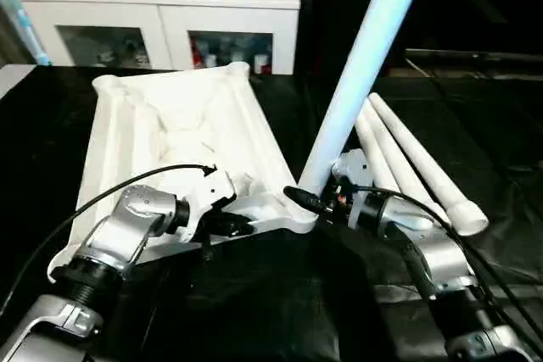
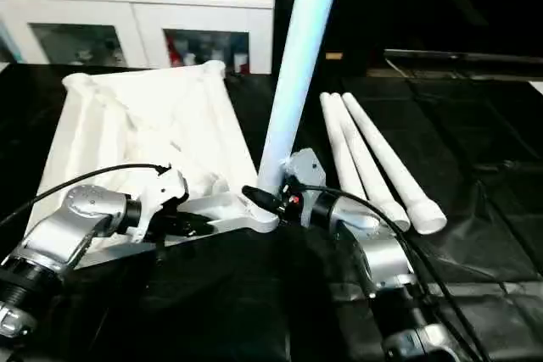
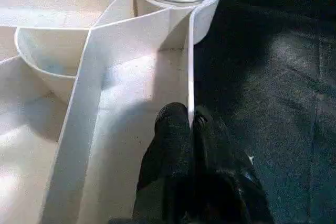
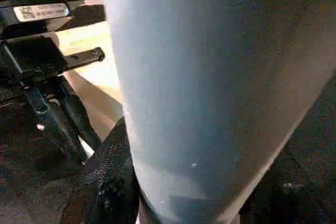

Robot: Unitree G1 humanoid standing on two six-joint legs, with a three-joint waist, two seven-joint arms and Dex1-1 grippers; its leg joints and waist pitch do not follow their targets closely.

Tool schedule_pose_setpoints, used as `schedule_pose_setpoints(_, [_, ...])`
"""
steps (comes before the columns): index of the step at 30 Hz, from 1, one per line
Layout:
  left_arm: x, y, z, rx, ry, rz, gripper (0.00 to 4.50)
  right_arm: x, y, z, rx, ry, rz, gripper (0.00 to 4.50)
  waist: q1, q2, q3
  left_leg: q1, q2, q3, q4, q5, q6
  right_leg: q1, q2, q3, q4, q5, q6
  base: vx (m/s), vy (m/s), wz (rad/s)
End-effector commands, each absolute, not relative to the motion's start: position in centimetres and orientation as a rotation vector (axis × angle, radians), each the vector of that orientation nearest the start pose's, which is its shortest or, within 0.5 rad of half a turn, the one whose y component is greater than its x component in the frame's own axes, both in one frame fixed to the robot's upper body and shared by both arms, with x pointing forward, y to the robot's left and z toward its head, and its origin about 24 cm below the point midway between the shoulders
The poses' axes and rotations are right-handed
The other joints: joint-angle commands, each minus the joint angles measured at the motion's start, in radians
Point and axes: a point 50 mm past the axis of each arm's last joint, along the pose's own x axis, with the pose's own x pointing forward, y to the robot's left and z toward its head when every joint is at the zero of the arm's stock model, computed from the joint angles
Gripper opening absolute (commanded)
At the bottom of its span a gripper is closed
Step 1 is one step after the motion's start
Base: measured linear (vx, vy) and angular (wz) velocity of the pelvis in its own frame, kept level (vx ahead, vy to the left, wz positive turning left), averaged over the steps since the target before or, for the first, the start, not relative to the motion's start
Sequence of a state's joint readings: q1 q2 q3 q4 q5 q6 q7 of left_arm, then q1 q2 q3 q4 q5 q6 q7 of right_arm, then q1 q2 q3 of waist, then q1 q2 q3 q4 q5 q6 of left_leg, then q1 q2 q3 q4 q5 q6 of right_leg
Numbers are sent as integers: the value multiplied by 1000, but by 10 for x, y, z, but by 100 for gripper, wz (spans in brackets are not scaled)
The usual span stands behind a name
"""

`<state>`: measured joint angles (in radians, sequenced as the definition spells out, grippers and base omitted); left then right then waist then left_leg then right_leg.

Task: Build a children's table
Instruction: Insert table leg to table base

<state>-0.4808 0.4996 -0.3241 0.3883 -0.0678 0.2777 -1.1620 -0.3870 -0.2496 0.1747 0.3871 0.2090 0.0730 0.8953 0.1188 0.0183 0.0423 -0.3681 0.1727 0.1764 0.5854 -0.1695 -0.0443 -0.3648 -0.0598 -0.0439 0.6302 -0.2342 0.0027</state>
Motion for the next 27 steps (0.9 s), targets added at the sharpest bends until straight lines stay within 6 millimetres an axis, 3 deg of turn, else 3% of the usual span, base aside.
schedule_pose_setpoints(1, [304, 149, 68, 430, 468, -1302, 0, 271, -111, 1, -25, 417, 1180, 191, -5, 8, -40, 24, 67, -37, -92, -420, -49, 3, -97, 57, -105, -351, -180, 0, 0, 0])
schedule_pose_setpoints(8, [297, 140, 69, 449, 481, -1401, 0, 260, -107, 2, -70, 472, 1386, 191, 0, 0, -53, 16, 63, -25, -82, -270, -2, 21, -89, 51, -82, -77, -230, 14, -1, 0])
schedule_pose_setpoints(9, [295, 142, 67, 465, 491, -1419, 0, 260, -107, 2, -72, 479, 1417, 191, 0, -8, -55, 17, 63, -24, -82, -255, 5, 23, -89, 49, -81, -63, -231, 0, 0, 0])
schedule_pose_setpoints(12, [294, 142, 66, 472, 496, -1428, 0, 259, -107, 2, -68, 489, 1441, 191, 0, -8, -54, 17, 64, -24, -83, -253, 9, 24, -89, 46, -82, -62, -234, 0, 0, 0])
schedule_pose_setpoints(20, [293, 147, 63, 479, 525, -1412, 0, 258, -104, 4, -54, 488, 1475, 191, 0, -12, -49, 24, 68, -26, -92, -321, -17, 18, -93, 50, -93, -183, -221, 0, 0, 0])
schedule_pose_setpoints(22, [294, 149, 62, 479, 531, -1397, 0, 257, -102, 2, -49, 483, 1468, 191, -1, -17, -49, 23, 68, -26, -93, -321, -18, 18, -92, 50, -93, -186, -218, 0, 0, 0])
schedule_pose_setpoints(27, [294, 152, 61, 455, 538, -1360, 0, 255, -98, 1, -24, 472, 1451, 191, -1, -16, -49, 23, 68, -27, -94, -321, -19, 17, -93, 50, -94, -188, -215, 0, 0, 0])
